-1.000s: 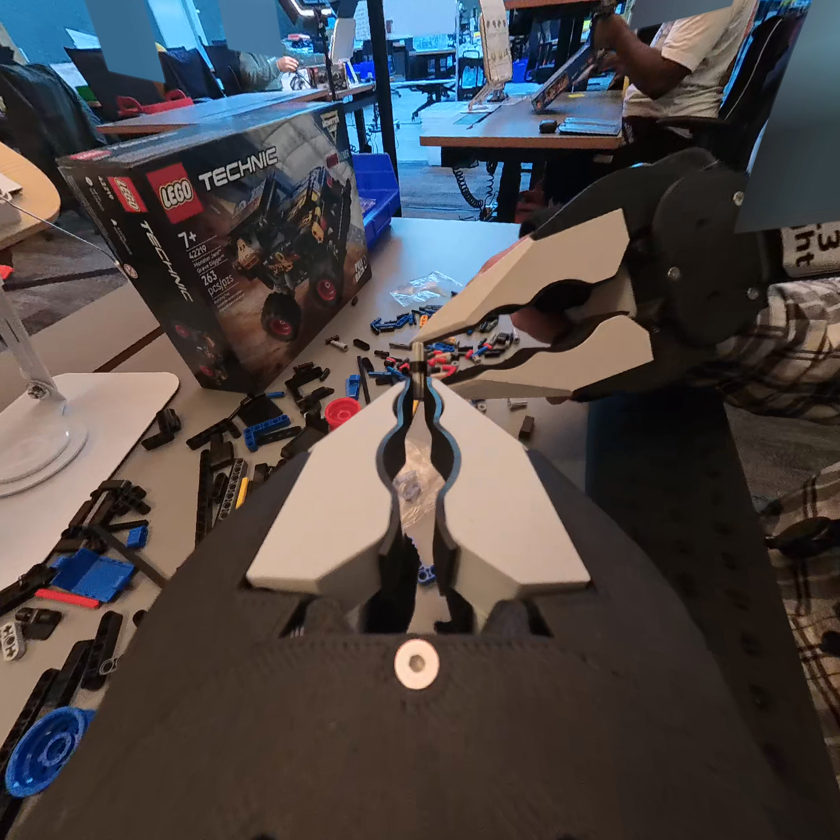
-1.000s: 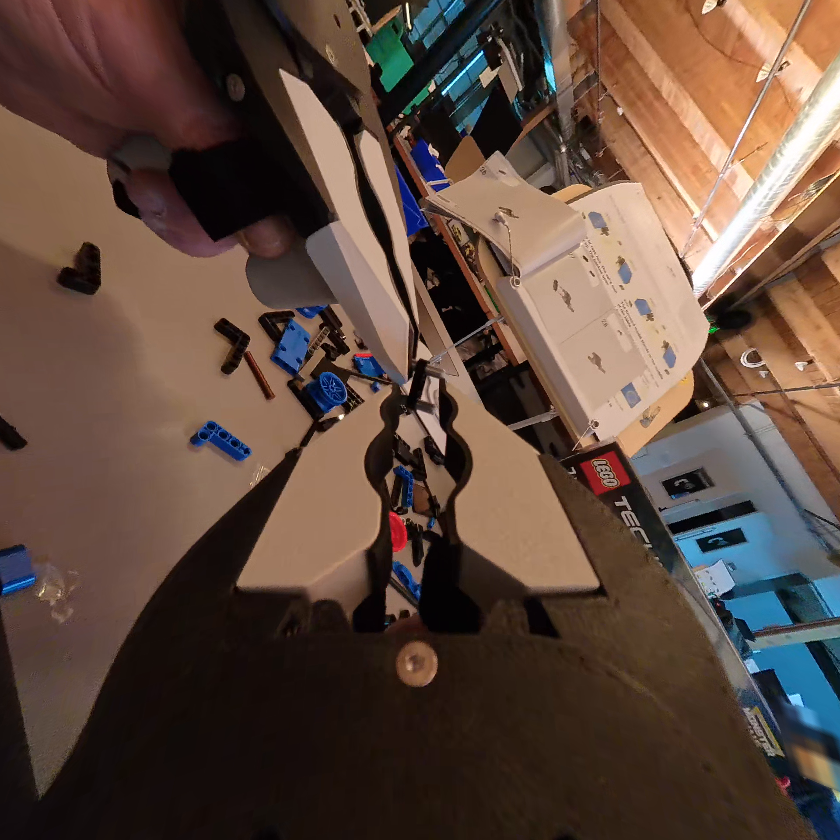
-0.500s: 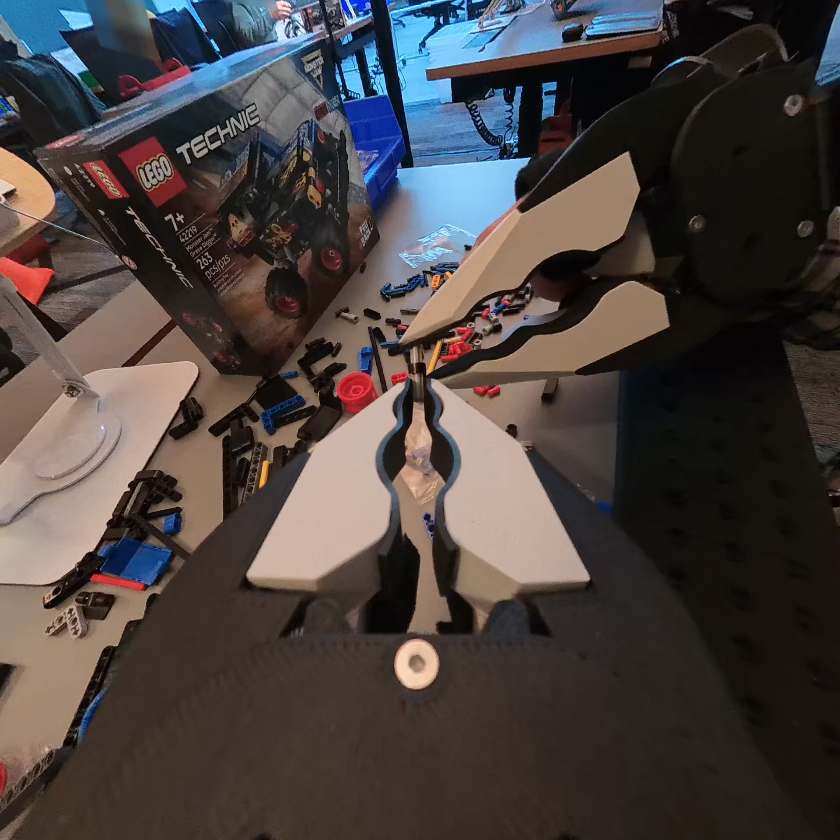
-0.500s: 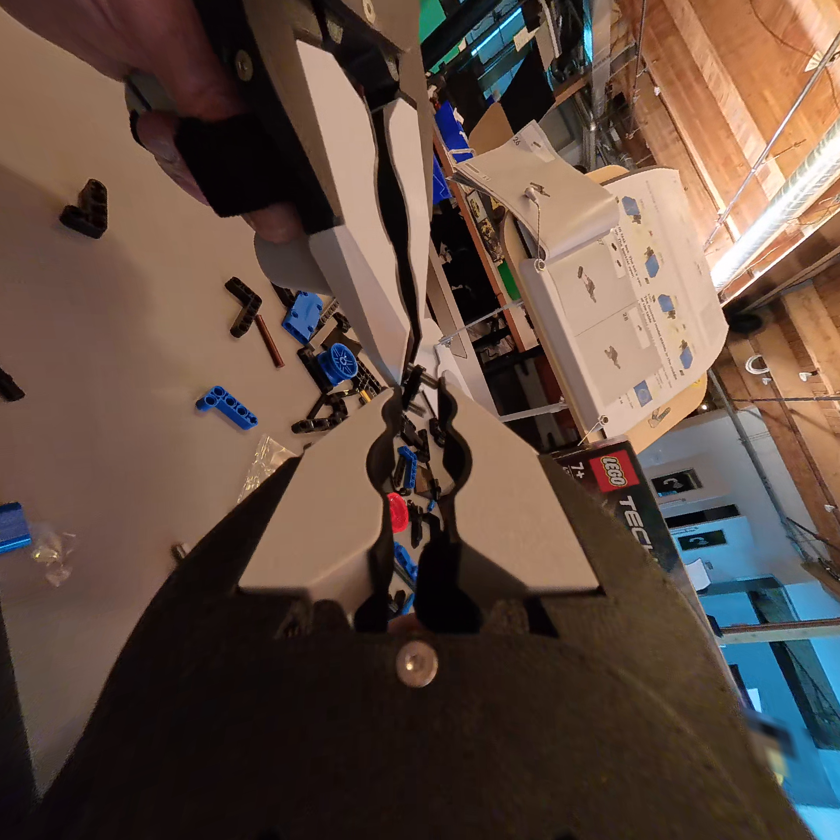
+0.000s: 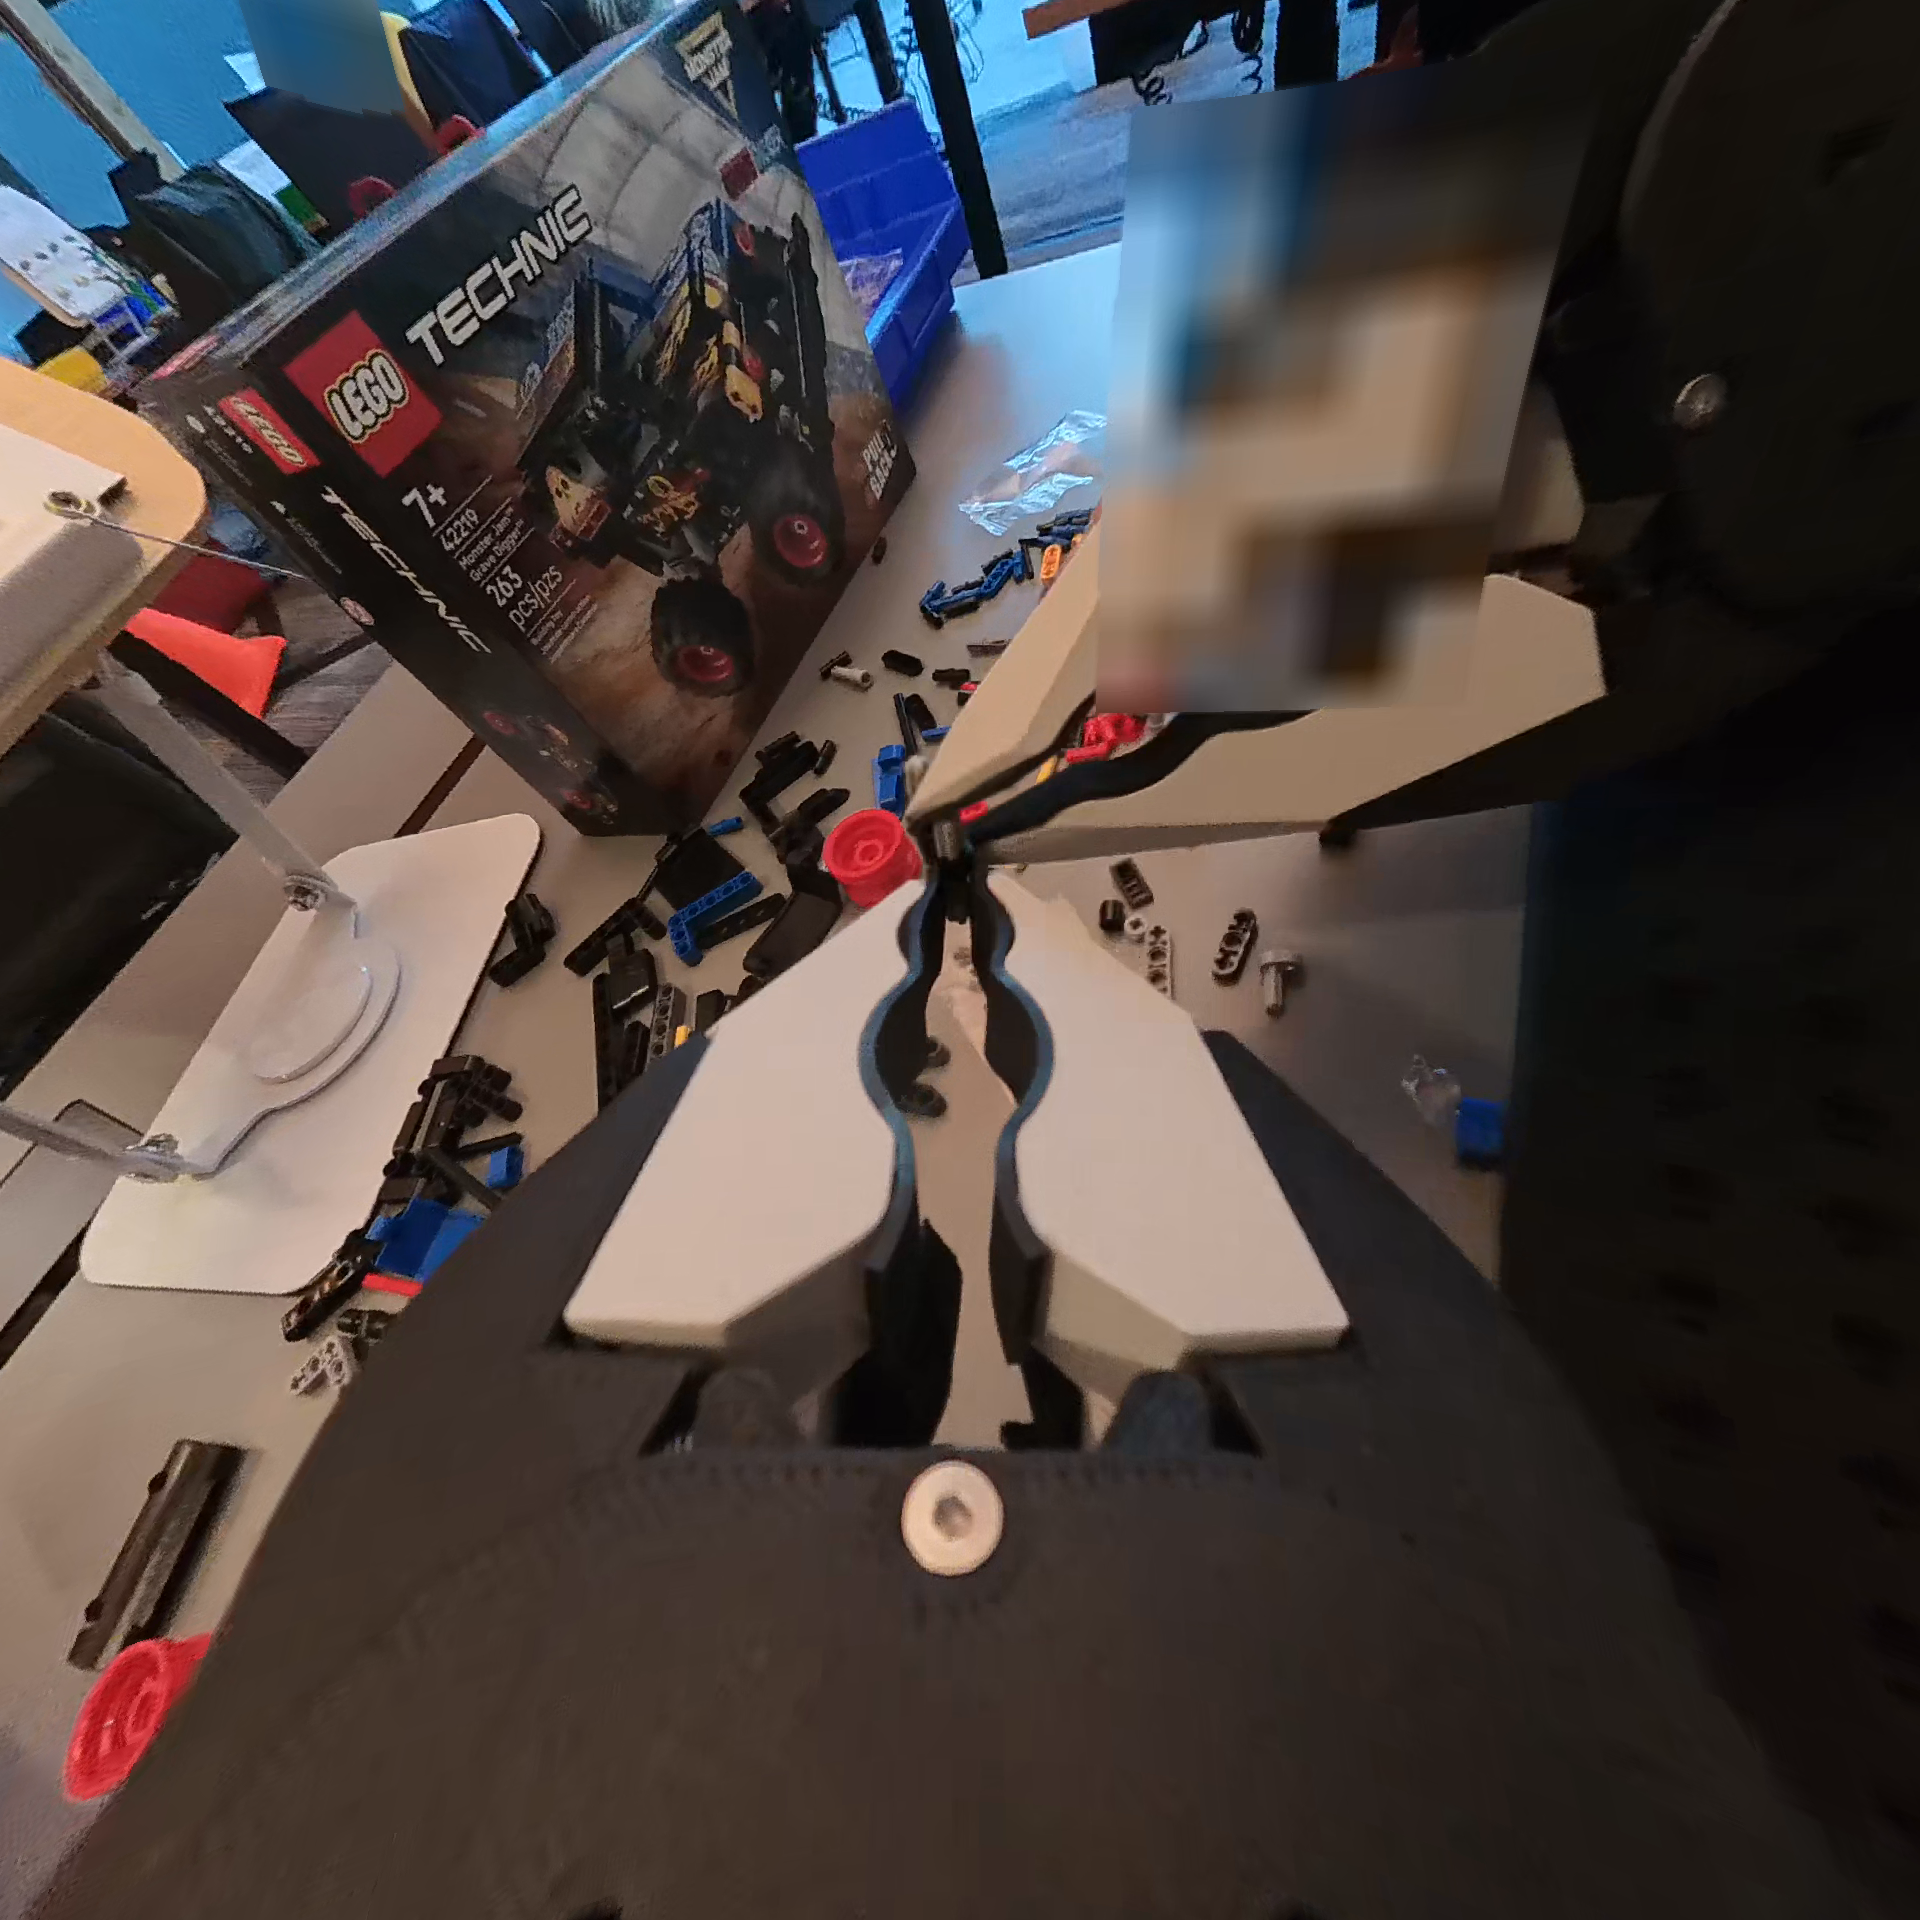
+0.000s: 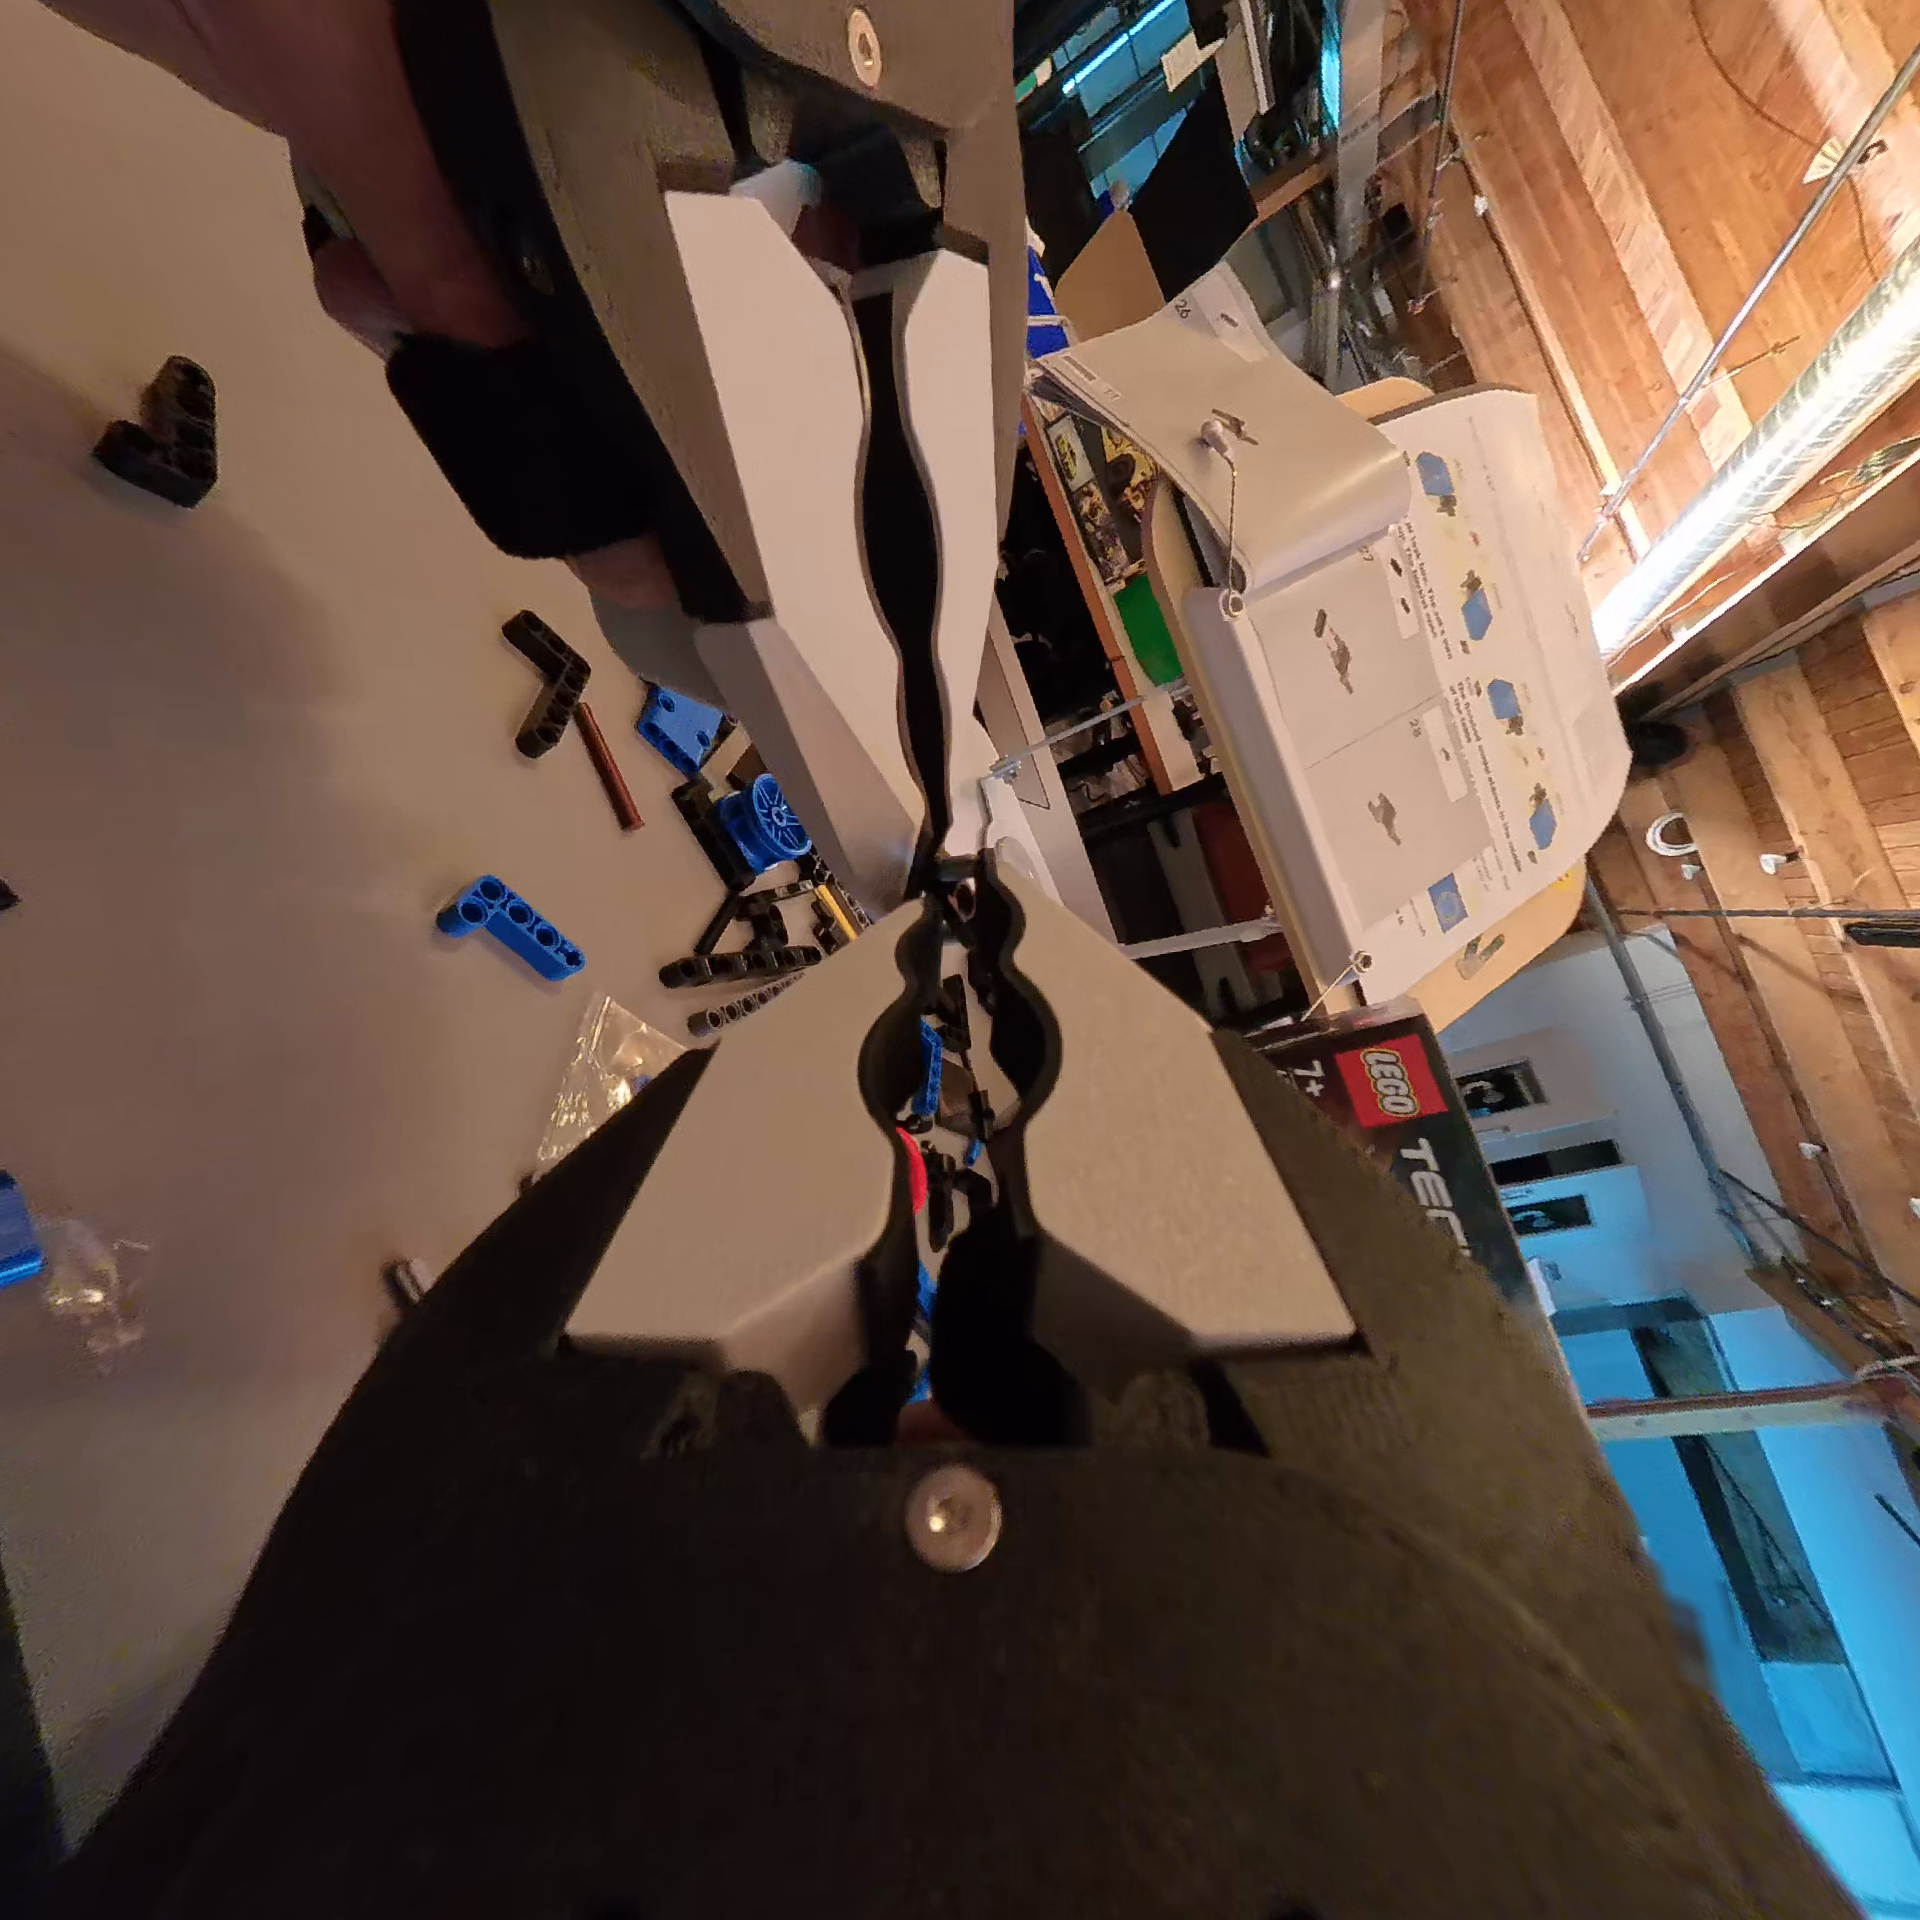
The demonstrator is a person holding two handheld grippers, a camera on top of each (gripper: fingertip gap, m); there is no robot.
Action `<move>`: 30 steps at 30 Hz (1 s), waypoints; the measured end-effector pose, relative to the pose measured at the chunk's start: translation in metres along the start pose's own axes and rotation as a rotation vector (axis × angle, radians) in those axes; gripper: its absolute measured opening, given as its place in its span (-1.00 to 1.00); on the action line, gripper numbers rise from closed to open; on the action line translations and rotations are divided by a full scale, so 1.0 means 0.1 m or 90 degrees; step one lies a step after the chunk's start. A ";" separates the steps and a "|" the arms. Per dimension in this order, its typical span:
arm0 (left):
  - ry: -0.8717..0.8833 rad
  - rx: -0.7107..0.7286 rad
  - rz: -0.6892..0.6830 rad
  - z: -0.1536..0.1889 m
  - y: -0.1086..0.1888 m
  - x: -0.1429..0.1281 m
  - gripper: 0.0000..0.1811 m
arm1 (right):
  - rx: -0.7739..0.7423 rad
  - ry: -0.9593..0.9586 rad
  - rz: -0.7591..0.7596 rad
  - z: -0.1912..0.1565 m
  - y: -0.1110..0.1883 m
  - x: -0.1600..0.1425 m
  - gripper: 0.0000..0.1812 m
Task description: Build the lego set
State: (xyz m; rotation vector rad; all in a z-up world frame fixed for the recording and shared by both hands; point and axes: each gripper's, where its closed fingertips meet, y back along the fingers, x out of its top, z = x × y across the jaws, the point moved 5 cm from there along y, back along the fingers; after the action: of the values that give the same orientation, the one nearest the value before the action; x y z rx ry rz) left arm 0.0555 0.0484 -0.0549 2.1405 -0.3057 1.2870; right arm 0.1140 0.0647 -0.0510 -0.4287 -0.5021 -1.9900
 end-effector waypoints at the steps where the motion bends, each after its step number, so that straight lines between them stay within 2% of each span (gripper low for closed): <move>1: -0.003 0.001 -0.004 0.00 0.00 -0.01 -0.99 | 0.002 -0.006 -0.001 0.00 -0.01 0.00 -0.96; 8: -0.033 0.006 -0.025 0.04 -0.04 -0.03 -0.99 | 0.013 0.003 -0.010 -0.04 -0.01 -0.06 -0.96; 18: -0.012 -0.029 -0.059 0.07 -0.07 -0.11 -0.99 | 0.041 0.018 -0.029 -0.13 -0.03 -0.14 -0.92; 30: -0.052 -0.005 -0.090 0.10 -0.13 -0.17 -1.00 | 0.035 0.042 -0.056 -0.23 -0.06 -0.16 -0.97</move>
State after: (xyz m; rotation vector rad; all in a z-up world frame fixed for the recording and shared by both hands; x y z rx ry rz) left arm 0.0603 0.0508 -0.0778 2.1696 -0.1895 1.1198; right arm 0.1137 0.0672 -0.0792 -0.3100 -0.5403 -2.0624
